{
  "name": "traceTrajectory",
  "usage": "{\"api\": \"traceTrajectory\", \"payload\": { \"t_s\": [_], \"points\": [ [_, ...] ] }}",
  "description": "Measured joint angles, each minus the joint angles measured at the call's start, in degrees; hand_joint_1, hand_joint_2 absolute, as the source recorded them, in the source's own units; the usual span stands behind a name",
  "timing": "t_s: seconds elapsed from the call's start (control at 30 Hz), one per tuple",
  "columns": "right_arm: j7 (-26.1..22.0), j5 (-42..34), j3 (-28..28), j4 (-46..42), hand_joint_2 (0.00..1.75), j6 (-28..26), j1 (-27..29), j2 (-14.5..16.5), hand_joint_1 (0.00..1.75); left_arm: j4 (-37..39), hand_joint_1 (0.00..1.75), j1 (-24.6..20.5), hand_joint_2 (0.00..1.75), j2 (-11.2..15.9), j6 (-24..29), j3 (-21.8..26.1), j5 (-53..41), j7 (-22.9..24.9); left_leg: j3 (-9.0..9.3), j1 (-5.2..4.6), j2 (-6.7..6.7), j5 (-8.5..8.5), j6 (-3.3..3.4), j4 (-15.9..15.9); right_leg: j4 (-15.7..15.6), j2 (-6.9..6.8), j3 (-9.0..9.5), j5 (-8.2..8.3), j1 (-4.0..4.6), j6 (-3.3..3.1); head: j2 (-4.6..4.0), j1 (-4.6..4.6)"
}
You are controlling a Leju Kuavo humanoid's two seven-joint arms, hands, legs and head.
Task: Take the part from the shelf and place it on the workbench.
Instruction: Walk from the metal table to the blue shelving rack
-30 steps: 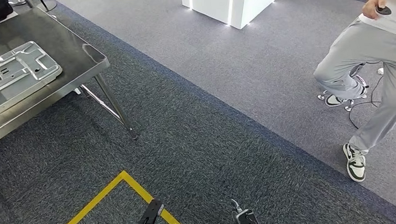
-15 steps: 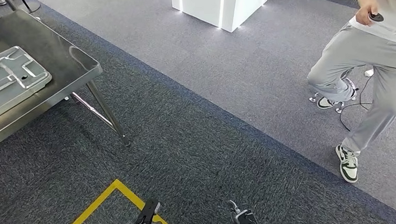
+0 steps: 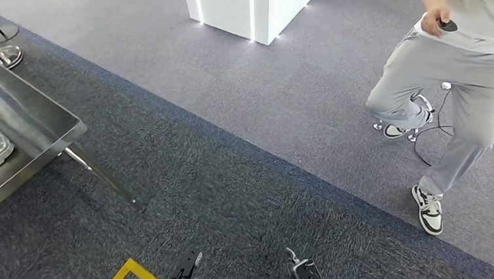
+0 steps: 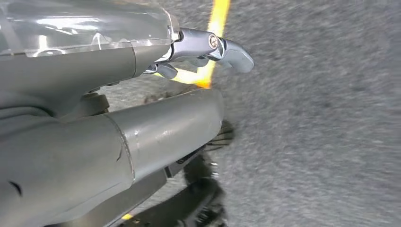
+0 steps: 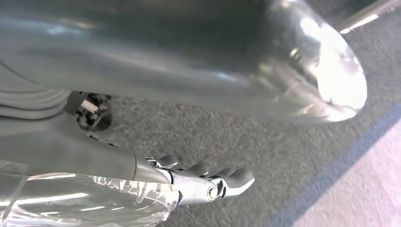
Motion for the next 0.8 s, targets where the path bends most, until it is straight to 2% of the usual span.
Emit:
{"api": "traceTrajectory", "payload": {
  "t_s": [0.03,0.1,0.13,0.17,0.23,0.3,0.33,0.4,0.43,0.47,0.5,0.57,0.6,0.63,0.73,0.77,0.8],
  "points": [
    [0.0,0.0,0.0,0.0,0.00,0.0,0.0,0.0,0.00,0.0,0.00,0.0,0.00,0.0,0.3,0.2,0.6,-0.4,-0.57,0.00,-0.13,1.88,0.18,-2.5,0.1,0.36,1.14,-0.91,0.08,0.07,0.00,-0.05],
    [0.0,0.0,0.0,0.2,0.00,0.0,0.0,0.0,0.00,0.0,0.00,0.2,0.00,0.0,1.2,0.8,1.8,-1.3,-1.46,-0.14,-0.95,11.12,0.70,-8.4,0.5,1.01,2.61,-2.56,0.25,0.38,0.01,-0.05],
    [0.0,0.0,0.0,0.3,0.00,0.0,0.0,0.0,0.00,0.0,0.00,0.3,0.00,0.0,1.7,1.2,2.4,-1.9,-1.71,-0.26,-1.37,15.28,0.99,-10.3,0.9,1.33,2.85,-3.36,0.32,0.66,0.01,0.01],
    [0.0,0.0,0.1,0.3,0.00,0.0,0.0,0.0,0.00,0.0,0.01,0.4,0.00,0.0,2.3,1.5,3.0,-2.5,-1.95,-0.41,-1.69,17.74,1.27,-11.2,1.2,1.66,2.87,-3.97,0.32,0.99,0.01,0.05],
    [0.0,0.0,0.1,0.4,0.00,-0.2,0.0,-0.1,0.00,0.0,0.04,0.4,0.00,-0.4,3.2,2.3,4.5,-3.8,-1.65,-0.47,-1.66,18.47,1.92,-11.4,1.4,1.92,2.96,-4.93,0.21,1.70,0.00,0.07],
    [-0.1,0.0,0.1,0.3,0.00,-0.2,0.1,-0.1,0.00,0.0,0.03,0.2,0.00,-0.9,3.5,3.2,5.8,-5.1,-0.98,-0.30,-1.37,18.45,2.57,-12.1,3.3,0.76,2.37,-6.39,0.13,2.40,0.00,0.20],
    [-0.1,0.0,0.1,0.3,0.00,-0.3,0.1,-0.2,0.00,0.0,0.02,0.1,0.00,-1.1,3.5,3.6,6.2,-5.5,-0.58,-0.21,-1.14,18.38,2.83,-12.3,5.9,-0.07,1.13,-7.85,0.08,2.76,0.00,0.29],
    [-0.1,0.0,0.1,0.3,0.00,-0.3,0.1,-0.2,0.00,0.0,0.00,0.2,0.00,-1.2,3.5,4.2,6.5,-5.2,-0.16,-0.23,-0.68,18.08,3.12,-12.4,13.3,-1.16,-3.23,-10.93,-0.24,3.36,0.00,0.43],
    [-0.1,0.0,0.1,0.4,0.00,-0.3,0.1,-0.3,0.00,0.0,0.00,0.2,0.00,-1.2,3.5,4.3,6.4,-4.7,-0.05,-0.22,-0.50,17.89,3.13,-12.4,16.0,-1.32,-5.19,-11.45,-0.47,3.59,0.00,0.43],
    [-0.1,0.0,0.1,0.4,0.00,-0.3,0.1,-0.3,0.00,0.0,0.00,0.2,0.00,-1.2,3.5,4.5,6.2,-4.1,0.03,-0.22,-0.36,17.72,3.10,-12.4,16.8,-1.43,-6.28,-10.78,-0.69,3.77,0.00,0.44],
    [-0.1,0.0,0.1,0.5,0.00,-0.3,0.1,-0.3,0.00,0.0,0.00,0.2,0.00,-1.2,3.6,4.5,5.9,-3.5,0.15,-0.20,-0.27,17.55,3.01,-12.4,15.2,-1.57,-6.15,-8.86,-0.87,3.87,0.00,0.44],
    [-0.1,0.0,0.1,0.5,0.00,-0.3,-0.1,-0.4,0.00,0.0,0.00,0.2,0.00,-1.2,3.7,4.5,5.5,-2.7,0.44,-0.23,-0.16,17.22,2.70,-12.3,7.7,-2.41,-3.49,-3.94,-0.97,3.78,0.00,0.46],
    [-0.2,-0.1,0.1,0.5,0.00,-0.3,-0.2,-0.4,0.00,0.0,0.00,0.2,0.00,-1.2,3.8,4.5,5.3,-2.3,0.51,-0.33,-0.12,17.11,2.46,-12.2,4.4,-2.78,-2.26,-2.21,-0.86,3.57,0.00,0.45],
    [-0.2,-0.1,0.2,0.5,0.00,-0.3,-0.3,-0.4,0.00,0.0,0.00,0.2,0.00,-1.2,3.8,4.5,5.3,-2.1,0.53,-0.42,-0.02,17.08,2.20,-12.1,2.5,-3.02,-1.59,-1.32,-0.71,3.33,0.00,0.39],
    [-0.2,-0.4,0.2,0.6,0.00,-0.3,-0.4,-0.4,0.00,0.0,0.00,0.2,0.00,-1.1,3.6,4.5,5.1,-1.6,0.44,-0.38,0.39,17.10,1.29,-12.1,1.6,-2.57,-1.72,-0.56,-0.51,2.34,0.00,0.28],
    [-0.2,-0.5,0.3,0.6,0.00,-0.2,-0.5,-0.4,0.00,0.0,0.00,0.2,0.00,-1.1,3.4,4.5,5.0,-1.5,0.22,-0.29,0.37,16.31,1.04,-11.5,1.3,-2.44,-1.84,-0.18,-0.58,1.86,0.00,0.26],
    [-0.2,-0.5,0.3,0.7,0.00,-0.2,-0.5,-0.4,0.00,0.0,0.00,0.2,0.00,-1.1,3.1,4.5,4.9,-1.4,-0.31,-0.23,0.27,14.73,0.84,-9.9,1.1,-2.37,-2.04,0.24,-0.67,1.35,0.00,0.12]
  ]
}}
